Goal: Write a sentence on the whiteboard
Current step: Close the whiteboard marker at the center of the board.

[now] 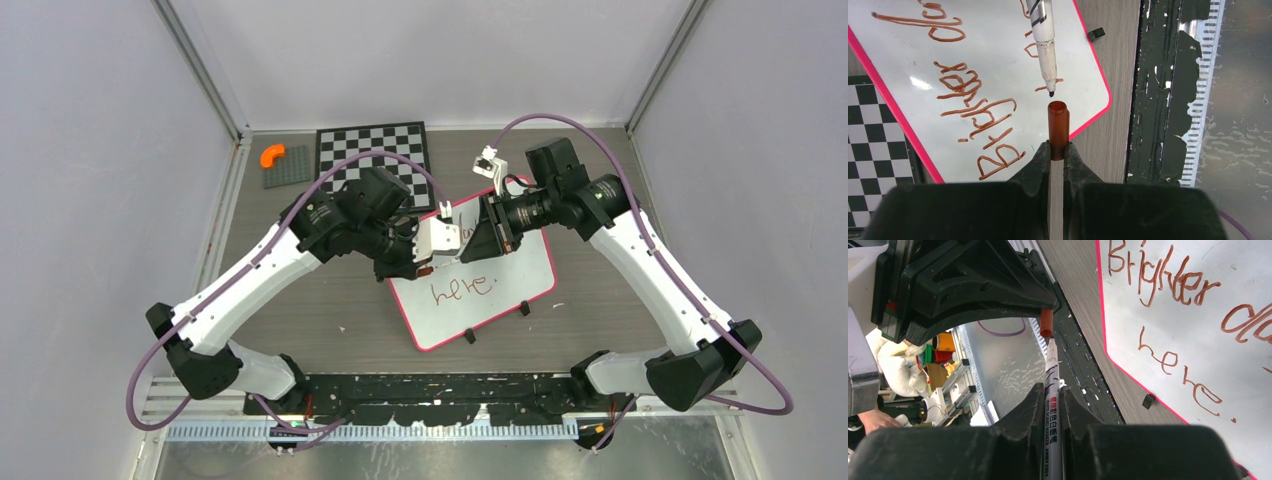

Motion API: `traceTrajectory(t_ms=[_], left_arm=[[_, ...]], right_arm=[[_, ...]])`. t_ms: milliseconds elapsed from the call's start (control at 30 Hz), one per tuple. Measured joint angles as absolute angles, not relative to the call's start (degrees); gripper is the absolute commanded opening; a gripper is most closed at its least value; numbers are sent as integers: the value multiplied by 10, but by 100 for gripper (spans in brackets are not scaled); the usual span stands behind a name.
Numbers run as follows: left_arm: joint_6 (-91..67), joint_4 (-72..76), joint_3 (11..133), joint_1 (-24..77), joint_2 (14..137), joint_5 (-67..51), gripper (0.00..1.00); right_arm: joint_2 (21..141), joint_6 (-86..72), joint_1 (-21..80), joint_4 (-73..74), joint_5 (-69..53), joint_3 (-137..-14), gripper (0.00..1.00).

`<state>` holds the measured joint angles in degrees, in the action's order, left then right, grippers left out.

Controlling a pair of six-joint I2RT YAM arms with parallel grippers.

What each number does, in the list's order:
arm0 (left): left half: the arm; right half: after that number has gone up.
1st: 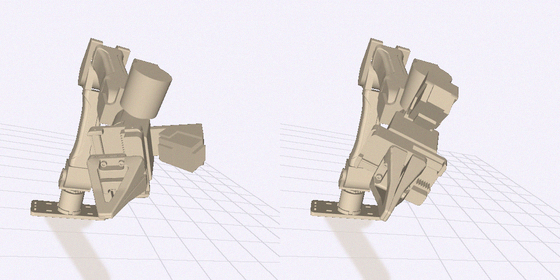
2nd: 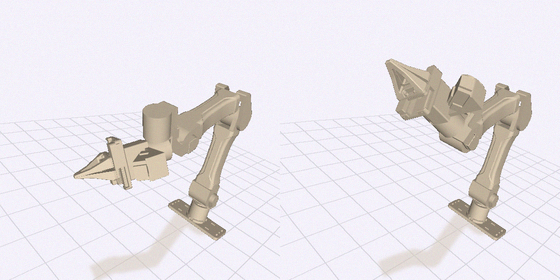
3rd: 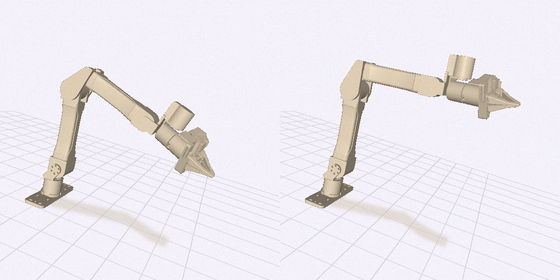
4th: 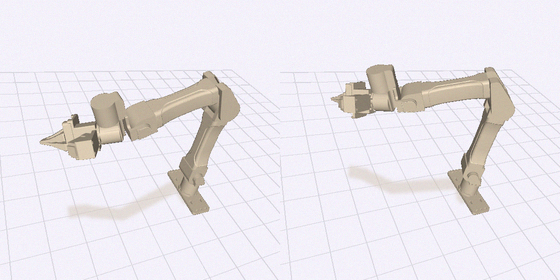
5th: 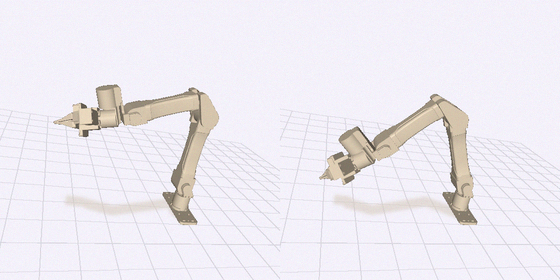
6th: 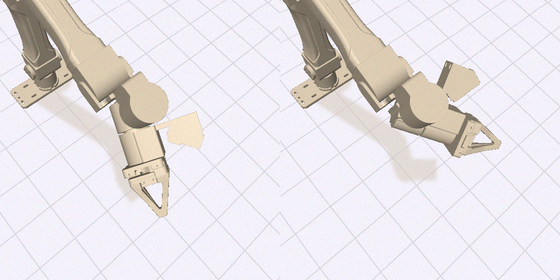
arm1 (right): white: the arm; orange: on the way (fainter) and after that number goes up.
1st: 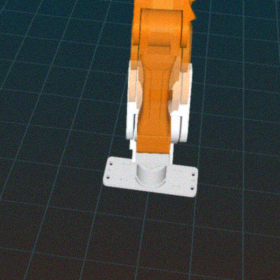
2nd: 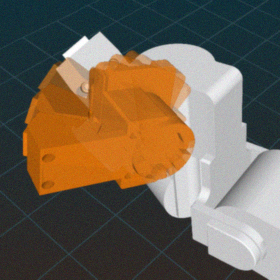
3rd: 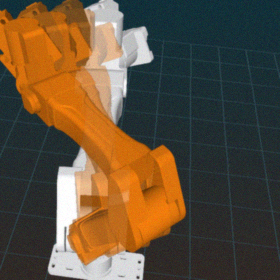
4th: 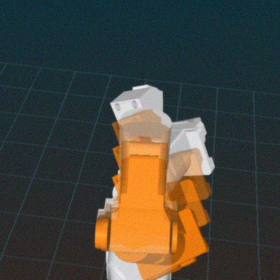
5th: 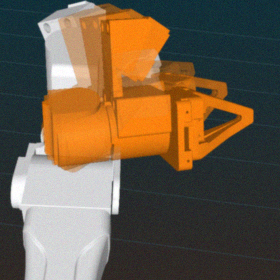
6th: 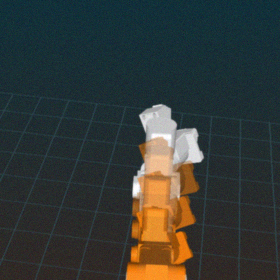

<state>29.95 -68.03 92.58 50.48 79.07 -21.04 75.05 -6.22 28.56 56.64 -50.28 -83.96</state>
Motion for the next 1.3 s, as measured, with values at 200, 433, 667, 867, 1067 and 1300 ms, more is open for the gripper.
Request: traceTrajectory(t_ms=[200,433,667,867,1067,1300], left_arm=[[293,-680,931,505,797,-210,0],[289,-680,939,507,805,-210,0],[288,-680,946,515,814,-211,0],[275,-680,963,515,821,-217,0],[242,-675,983,516,835,-227,0],[203,-697,1014,515,861,-226,0]], right_arm=[[750,-62,287,566,-503,-840,0],[750,-62,291,566,-505,-840,0],[750,-62,291,566,-505,-840,0],[750,-62,293,564,-504,-840,0],[755,-65,300,557,-503,-839,0],[757,-73,300,542,-503,-831,0]])
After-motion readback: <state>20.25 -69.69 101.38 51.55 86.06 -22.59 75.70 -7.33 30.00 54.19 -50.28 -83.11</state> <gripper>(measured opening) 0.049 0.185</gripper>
